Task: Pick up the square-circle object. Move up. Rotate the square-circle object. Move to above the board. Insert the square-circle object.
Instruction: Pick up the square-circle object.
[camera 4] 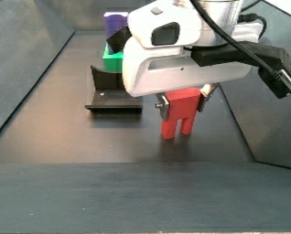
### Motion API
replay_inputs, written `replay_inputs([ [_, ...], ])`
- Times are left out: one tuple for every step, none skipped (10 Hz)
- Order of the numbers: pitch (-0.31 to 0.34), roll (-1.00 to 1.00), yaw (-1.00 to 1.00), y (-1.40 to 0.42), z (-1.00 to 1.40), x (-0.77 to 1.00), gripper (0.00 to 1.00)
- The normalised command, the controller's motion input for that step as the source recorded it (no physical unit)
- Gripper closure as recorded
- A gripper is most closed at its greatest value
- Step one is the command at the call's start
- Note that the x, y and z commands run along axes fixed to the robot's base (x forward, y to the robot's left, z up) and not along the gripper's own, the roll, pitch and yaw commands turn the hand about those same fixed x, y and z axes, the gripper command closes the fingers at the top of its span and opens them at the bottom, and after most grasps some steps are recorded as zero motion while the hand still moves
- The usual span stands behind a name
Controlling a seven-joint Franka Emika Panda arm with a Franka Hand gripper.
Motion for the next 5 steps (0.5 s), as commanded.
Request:
replay_inputs([
  [0.0, 0.0, 0.0, 0.0, 0.0, 0.0, 1.0],
  [0.0, 0.0, 0.0, 0.0, 0.0, 0.0, 1.0],
  [0.0, 0.0, 0.0, 0.0, 0.0, 0.0, 1.0],
  [0.0, 0.0, 0.0, 0.0, 0.0, 0.0, 1.0],
  [0.0, 0.0, 0.0, 0.0, 0.0, 0.0, 1.0],
])
